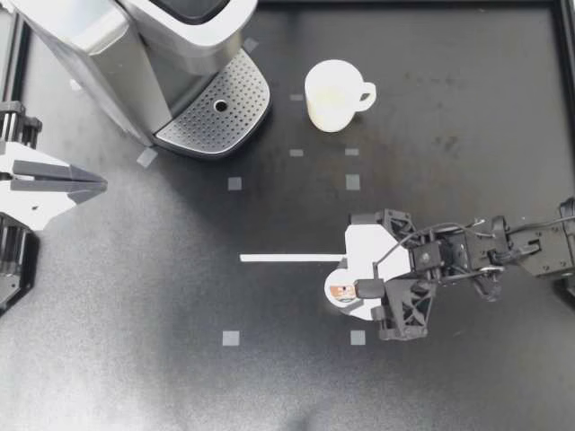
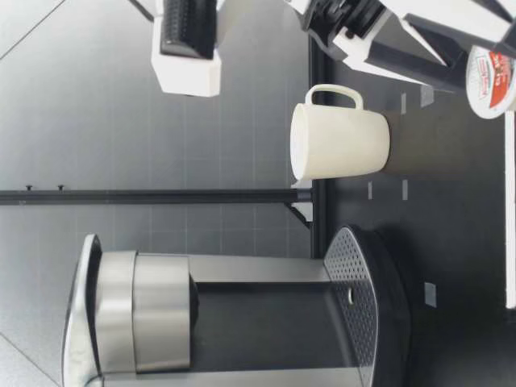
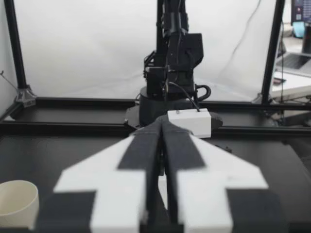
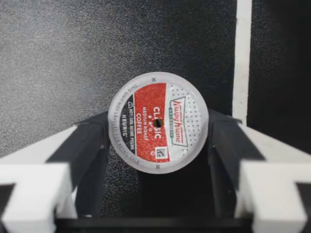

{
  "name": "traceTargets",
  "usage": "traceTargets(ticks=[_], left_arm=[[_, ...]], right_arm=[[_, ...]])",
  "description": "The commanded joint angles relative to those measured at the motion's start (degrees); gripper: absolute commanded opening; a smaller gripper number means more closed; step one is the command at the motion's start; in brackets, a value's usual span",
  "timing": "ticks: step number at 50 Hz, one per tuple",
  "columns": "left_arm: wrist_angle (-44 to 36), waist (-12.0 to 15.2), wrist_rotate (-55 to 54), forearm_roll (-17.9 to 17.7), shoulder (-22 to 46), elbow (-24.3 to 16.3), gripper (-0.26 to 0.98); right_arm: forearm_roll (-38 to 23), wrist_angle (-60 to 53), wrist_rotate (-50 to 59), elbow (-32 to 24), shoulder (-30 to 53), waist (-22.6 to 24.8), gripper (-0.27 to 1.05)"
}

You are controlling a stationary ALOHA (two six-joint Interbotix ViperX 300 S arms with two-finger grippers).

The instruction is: Place the coffee capsule inside the capsule container, then place the cup onto the center of the cup tray.

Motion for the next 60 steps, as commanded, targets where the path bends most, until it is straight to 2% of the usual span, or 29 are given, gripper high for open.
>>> traceTargets(ticks=[1, 7, 12, 18, 25, 31, 38, 47, 53, 60], left_arm=[[-0.6, 0.2, -0.1, -0.1, 0.6, -1.1, 0.1], [-0.4, 0.2, -0.2, -1.0, 2.0, -2.4, 0.1], [1.3, 0.2, -0.1, -3.7, 5.2, -4.6, 0.1], [8.3, 0.4, 0.0, -5.8, 10.5, -9.9, 0.1], [20.5, 1.3, 0.0, -6.2, 15.3, -17.8, 0.1], [34.0, 3.3, 0.0, -5.9, 19.3, -25.3, 0.1], [49.7, 4.8, -0.1, -4.0, 24.3, -34.5, 0.1], [70.6, 4.8, -1.5, 2.3, 32.8, -46.6, 0.1], [84.8, 3.8, -7.5, 12.1, 40.0, -54.1, 0.1], [95.8, -1.5, -14.2, 27.5, 46.5, -59.9, 0.1]], right_arm=[[-0.1, -0.6, 0.1, -1.2, -2.0, -0.4, 0.51], [-0.1, -2.2, 0.2, -0.7, -3.9, -0.4, 0.51], [0.0, -5.2, 0.4, 0.4, -6.4, -0.4, 0.51], [0.2, -9.8, 1.0, 2.6, -10.0, -0.4, 0.51], [0.2, -15.0, 1.0, 5.6, -13.0, -0.4, 0.51], [0.2, -20.3, 0.9, 8.4, -14.7, -0.4, 0.51], [0.4, -24.3, 1.1, 10.1, -15.8, -0.4, 0.51], [3.3, -24.4, 1.3, 10.5, -17.6, -0.8, 0.51], [4.7, -24.0, 1.2, 11.2, -18.5, -1.9, 0.51], [4.8, -24.0, 1.2, 11.9, -18.7, -2.4, 0.51]])
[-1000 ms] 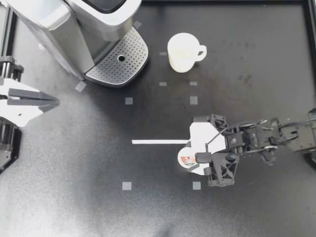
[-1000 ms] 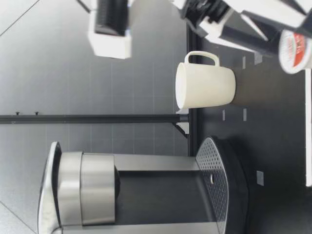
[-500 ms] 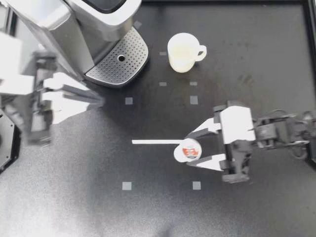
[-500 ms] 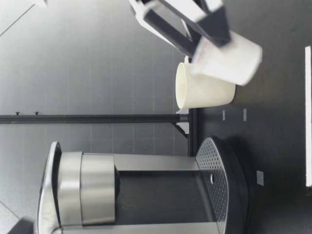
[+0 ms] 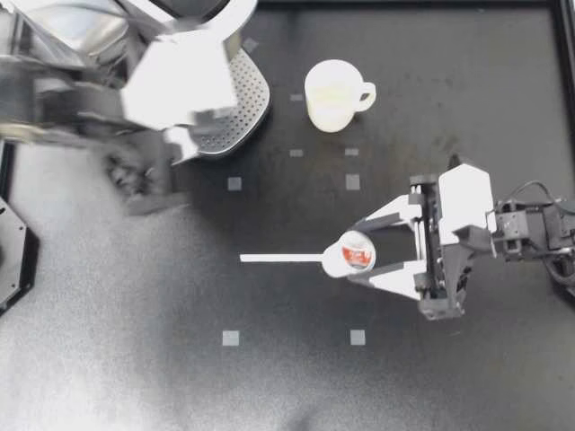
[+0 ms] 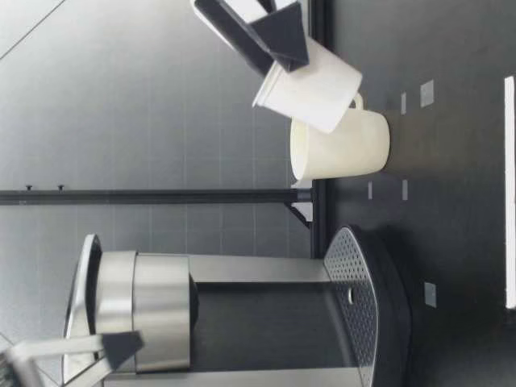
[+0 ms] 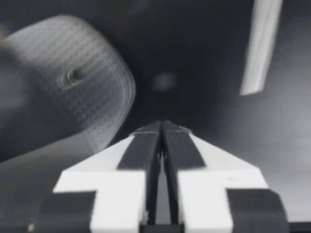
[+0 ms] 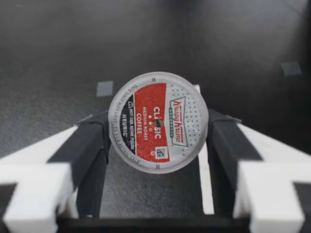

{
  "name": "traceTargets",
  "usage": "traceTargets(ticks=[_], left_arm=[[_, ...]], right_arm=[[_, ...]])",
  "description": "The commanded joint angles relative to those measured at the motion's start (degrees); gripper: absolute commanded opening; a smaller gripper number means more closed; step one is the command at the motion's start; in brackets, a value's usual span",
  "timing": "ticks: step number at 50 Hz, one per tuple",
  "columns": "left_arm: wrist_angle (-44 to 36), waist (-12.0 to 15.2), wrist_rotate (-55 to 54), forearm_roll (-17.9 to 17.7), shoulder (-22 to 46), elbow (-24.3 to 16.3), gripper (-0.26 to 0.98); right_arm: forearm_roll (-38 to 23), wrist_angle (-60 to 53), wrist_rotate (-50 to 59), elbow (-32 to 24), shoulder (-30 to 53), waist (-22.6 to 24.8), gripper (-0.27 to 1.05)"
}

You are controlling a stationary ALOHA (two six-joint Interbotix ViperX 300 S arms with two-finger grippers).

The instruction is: Place the coffee capsule inside the capsule container, then place the cup onto the center of the cup tray.

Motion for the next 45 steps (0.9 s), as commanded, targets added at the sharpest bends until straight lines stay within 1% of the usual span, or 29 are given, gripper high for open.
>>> traceTargets(ticks=[1, 4, 5, 10, 13, 20, 21, 24, 29, 37, 40, 45], left_arm=[[6.1, -4.0, -2.7, 9.9, 2.9, -4.7, 0.1], [9.1, -6.7, -4.0, 16.4, 5.0, -6.0, 0.1], [10.4, -7.8, -4.6, 19.7, 6.0, -6.3, 0.1], [14.3, -11.3, -5.7, 29.3, 9.8, -6.7, 0.1], [17.1, -12.7, -6.2, 35.0, 12.0, -6.3, 0.1], [23.4, -14.9, -7.1, 47.8, 17.0, -4.7, 0.1], [24.2, -15.3, -7.5, 50.1, 17.7, -4.2, 0.1], [24.9, -15.6, -8.4, 53.8, 18.8, -3.2, 0.1], [24.9, -15.8, -11.2, 58.6, 19.9, -0.3, 0.1], [25.0, -15.8, -16.4, 64.5, 19.6, 6.2, 0.1], [24.9, -15.8, -17.6, 66.4, 19.3, 8.1, 0.1], [24.7, -15.7, -19.1, 68.3, 18.8, 10.4, 0.1]], right_arm=[[0.2, -0.2, -0.2, -0.4, -1.3, -0.6, 0.51], [0.3, -0.2, -0.2, -0.4, -1.3, -0.9, 0.51], [0.2, -0.2, -0.3, -0.4, -1.3, -1.0, 0.51], [0.2, -0.2, -0.6, -0.1, -1.2, -1.2, 0.51], [0.2, -0.3, -0.7, 0.0, -1.1, -1.4, 0.51], [0.1, -0.2, -0.8, 0.5, -1.4, -1.5, 0.51], [0.1, -0.3, -0.8, 0.6, -1.3, -1.5, 0.51], [0.1, -0.2, -0.9, 0.9, -1.4, -1.5, 0.51], [0.1, -0.3, -0.9, 1.1, -1.4, -1.5, 0.51], [0.1, -0.2, -0.9, 1.1, -1.3, -1.5, 0.51], [0.1, -0.3, -1.0, 1.1, -1.2, -1.5, 0.51], [0.1, -0.3, -1.0, 1.1, -1.1, -1.5, 0.51]])
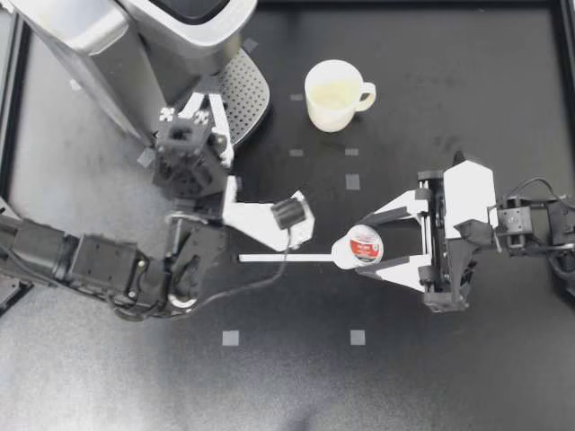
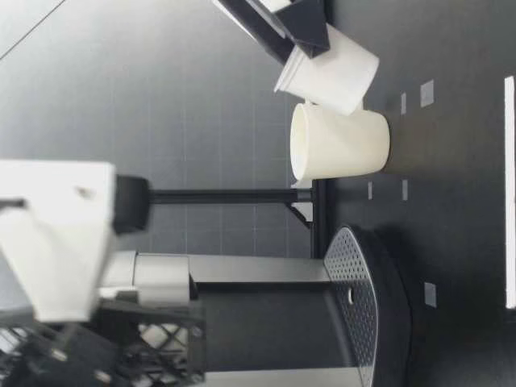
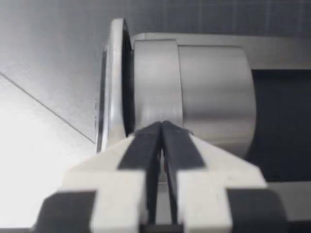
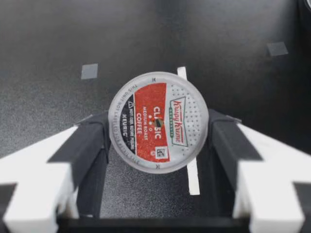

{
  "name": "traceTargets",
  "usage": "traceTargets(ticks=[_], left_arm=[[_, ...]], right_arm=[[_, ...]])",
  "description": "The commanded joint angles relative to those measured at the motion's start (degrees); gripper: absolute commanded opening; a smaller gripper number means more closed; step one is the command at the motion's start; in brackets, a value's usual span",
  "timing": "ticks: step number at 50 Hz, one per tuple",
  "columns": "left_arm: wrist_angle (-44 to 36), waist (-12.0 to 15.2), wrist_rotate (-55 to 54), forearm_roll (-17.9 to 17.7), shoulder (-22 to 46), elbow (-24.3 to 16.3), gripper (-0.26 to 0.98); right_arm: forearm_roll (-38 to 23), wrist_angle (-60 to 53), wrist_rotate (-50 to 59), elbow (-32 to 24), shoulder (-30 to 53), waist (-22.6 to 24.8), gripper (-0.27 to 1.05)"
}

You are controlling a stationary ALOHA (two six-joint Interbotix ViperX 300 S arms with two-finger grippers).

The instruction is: Place the coffee capsule inside the capsule container, then place the cup onto the center of the cup tray.

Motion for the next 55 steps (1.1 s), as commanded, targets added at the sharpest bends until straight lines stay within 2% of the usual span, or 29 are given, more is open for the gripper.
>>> traceTargets(ticks=[1, 6, 14, 27, 41, 47, 55], left_arm=[[0.0, 0.0, -1.1, 1.9, -2.0, 1.0, 0.1], [-1.3, 0.0, -2.1, 3.1, -2.7, 2.5, 0.1], [-2.2, 1.5, -3.6, 4.2, -3.7, 4.0, 0.1], [-4.0, 4.0, -4.0, 7.5, -4.7, 4.1, 0.1], [-6.3, 6.2, -4.0, 8.3, -5.4, 4.0, 0.1], [-6.2, 6.7, -4.0, 8.9, -5.9, 4.1, 0.1], [-4.8, 6.7, -4.0, 11.4, -7.6, 4.1, 0.1]], right_arm=[[-0.1, -0.4, -0.1, -0.5, -1.0, -0.4, 0.51], [-0.1, -0.4, -0.2, -0.5, -1.0, -0.4, 0.51], [-0.1, -0.4, -0.2, -0.8, -1.0, -0.4, 0.51], [-0.1, -0.4, 0.0, -0.9, -0.9, -0.4, 0.51], [-0.1, -0.3, 0.1, -0.8, -1.1, -0.4, 0.51], [-0.1, -0.3, 0.2, -0.8, -1.1, -0.4, 0.51], [-0.1, -0.3, 0.4, -0.9, -1.2, -0.4, 0.51]])
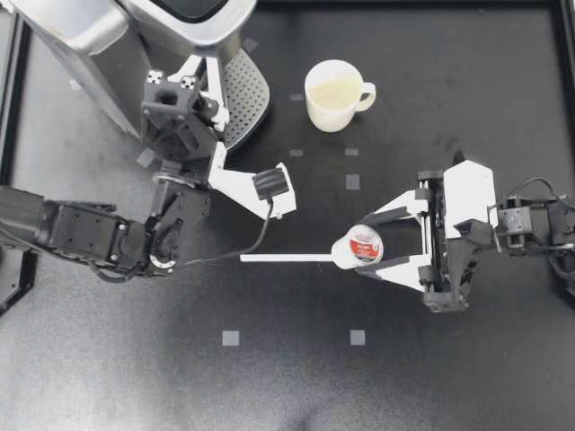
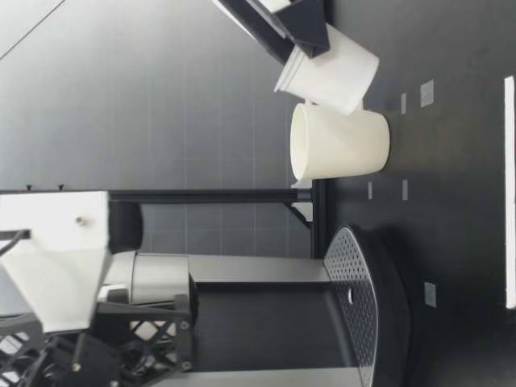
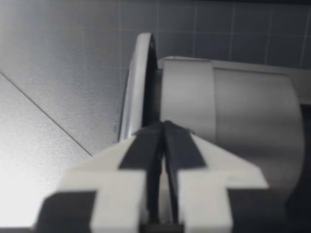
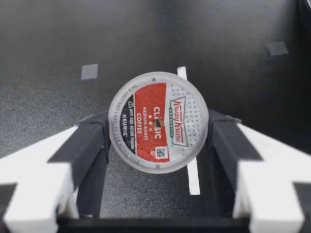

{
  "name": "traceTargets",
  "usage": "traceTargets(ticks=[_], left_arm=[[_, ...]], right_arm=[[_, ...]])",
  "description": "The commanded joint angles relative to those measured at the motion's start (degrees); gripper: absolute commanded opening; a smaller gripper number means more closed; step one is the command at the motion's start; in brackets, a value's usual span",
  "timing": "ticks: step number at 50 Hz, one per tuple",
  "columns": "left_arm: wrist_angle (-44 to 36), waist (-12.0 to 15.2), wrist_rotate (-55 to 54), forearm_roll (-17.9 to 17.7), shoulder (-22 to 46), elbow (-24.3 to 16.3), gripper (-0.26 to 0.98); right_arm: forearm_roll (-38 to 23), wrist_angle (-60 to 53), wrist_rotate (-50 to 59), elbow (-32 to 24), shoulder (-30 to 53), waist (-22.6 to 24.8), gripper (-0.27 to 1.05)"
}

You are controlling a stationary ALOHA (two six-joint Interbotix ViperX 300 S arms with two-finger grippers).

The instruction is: Place the coffee capsule inside the capsule container, then place the cup onto the center of the cup tray.

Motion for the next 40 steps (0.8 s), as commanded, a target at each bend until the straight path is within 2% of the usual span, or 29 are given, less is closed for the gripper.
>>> traceTargets(ticks=[1, 6, 16, 30, 40], left_arm=[[1.9, 0.9, -0.1, 2.7, -3.6, -0.8, 0.1], [2.5, 1.0, 0.0, 4.3, -5.0, -0.6, 0.1], [1.5, 2.1, -2.0, 4.6, -8.3, -0.6, 0.1], [-6.4, 3.3, -16.2, 4.5, -17.3, 0.7, 0.1], [-13.7, 6.9, -24.5, 3.5, -22.5, 3.5, 0.1]], right_arm=[[-0.1, -0.4, 0.1, -0.9, -1.2, -0.4, 0.51], [0.0, -0.4, 0.2, -1.0, -1.2, -0.4, 0.51], [-0.1, -0.4, 0.3, -1.5, -1.3, -0.4, 0.51], [-0.1, -0.4, 0.5, -2.3, -1.3, -0.4, 0.51], [0.0, -0.3, 1.7, -3.1, -1.6, -0.4, 0.51]])
